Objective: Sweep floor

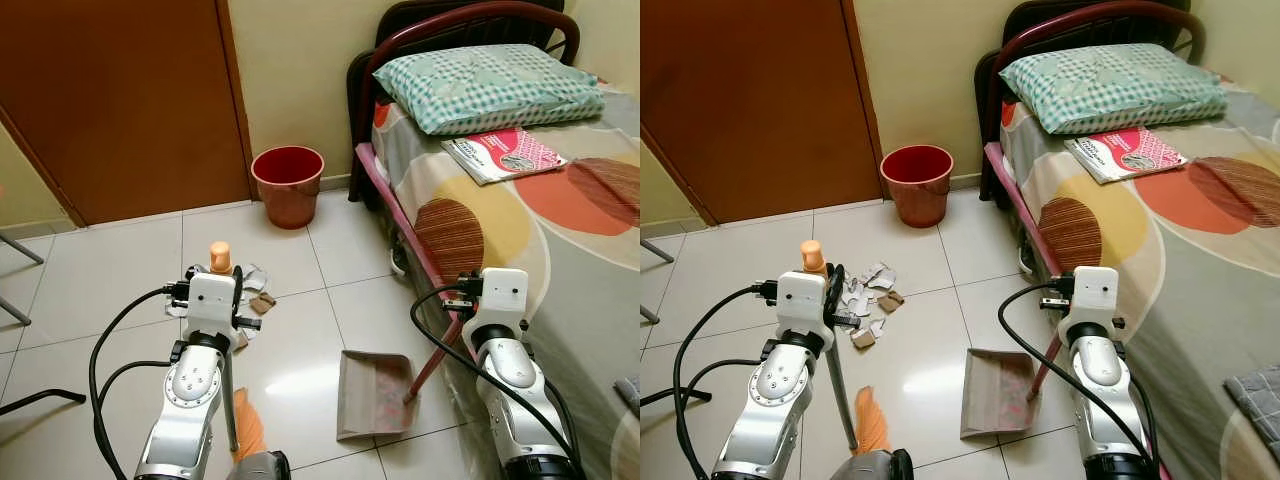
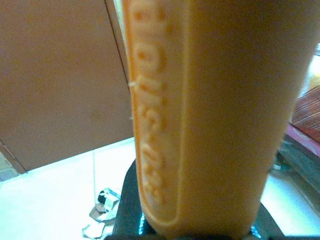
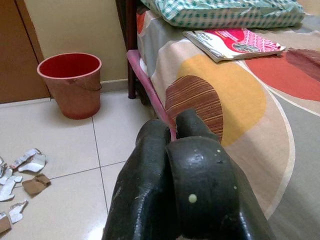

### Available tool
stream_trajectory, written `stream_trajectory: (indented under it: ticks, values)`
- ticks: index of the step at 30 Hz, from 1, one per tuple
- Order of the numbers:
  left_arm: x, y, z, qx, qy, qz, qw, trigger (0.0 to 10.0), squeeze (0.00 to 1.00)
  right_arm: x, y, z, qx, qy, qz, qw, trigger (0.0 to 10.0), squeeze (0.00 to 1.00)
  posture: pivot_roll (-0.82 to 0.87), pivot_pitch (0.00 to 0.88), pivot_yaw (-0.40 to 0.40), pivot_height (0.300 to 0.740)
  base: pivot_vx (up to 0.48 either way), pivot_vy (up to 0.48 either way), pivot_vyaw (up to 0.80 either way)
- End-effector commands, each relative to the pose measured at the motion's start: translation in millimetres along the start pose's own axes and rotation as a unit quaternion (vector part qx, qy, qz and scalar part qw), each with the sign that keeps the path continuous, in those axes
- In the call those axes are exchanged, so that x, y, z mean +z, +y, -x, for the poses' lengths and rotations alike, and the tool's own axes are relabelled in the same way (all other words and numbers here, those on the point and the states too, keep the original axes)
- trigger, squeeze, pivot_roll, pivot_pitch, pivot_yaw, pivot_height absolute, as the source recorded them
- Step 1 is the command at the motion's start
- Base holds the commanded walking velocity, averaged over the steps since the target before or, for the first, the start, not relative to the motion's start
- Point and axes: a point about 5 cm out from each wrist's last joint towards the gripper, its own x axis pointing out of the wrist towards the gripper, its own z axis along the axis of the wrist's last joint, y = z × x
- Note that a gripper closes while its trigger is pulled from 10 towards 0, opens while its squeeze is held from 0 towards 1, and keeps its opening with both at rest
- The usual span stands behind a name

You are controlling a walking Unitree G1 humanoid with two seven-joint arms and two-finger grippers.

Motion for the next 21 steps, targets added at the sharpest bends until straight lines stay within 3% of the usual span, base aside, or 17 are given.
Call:
stream_trajectory:
  ticks: [1,13,17,21]
  values:
    - [11,-3.2,-5.2,0.038,-0.022,0.027,0.999,10.0,0.00,29,49.7,-30.5,0.118,-0.013,-0.074,0.990,10.0,0.00,0.01,0.000,-0.010,0.740,0.000,0.000,0.00]
    - [11,-3.2,-5.2,0.038,-0.022,0.027,0.999,10.0,0.00,29,49.7,-30.5,0.118,-0.013,-0.074,0.990,10.0,0.00,0.01,0.000,-0.010,0.740,0.000,0.000,0.00]
    - [23,-2.3,-7.8,0.022,-0.052,0.005,0.998,10.0,0.00,25,27.5,-17.5,0.092,-0.021,-0.074,0.993,10.0,0.00,-0.02,0.002,-0.018,0.740,0.000,0.000,0.00]
    - [23,-3.9,-6.9,0.015,-0.053,0.003,0.998,10.0,0.00,22,26.8,-13.6,0.092,-0.019,-0.075,0.993,10.0,0.00,-0.02,0.001,-0.016,0.740,0.000,0.000,0.00]
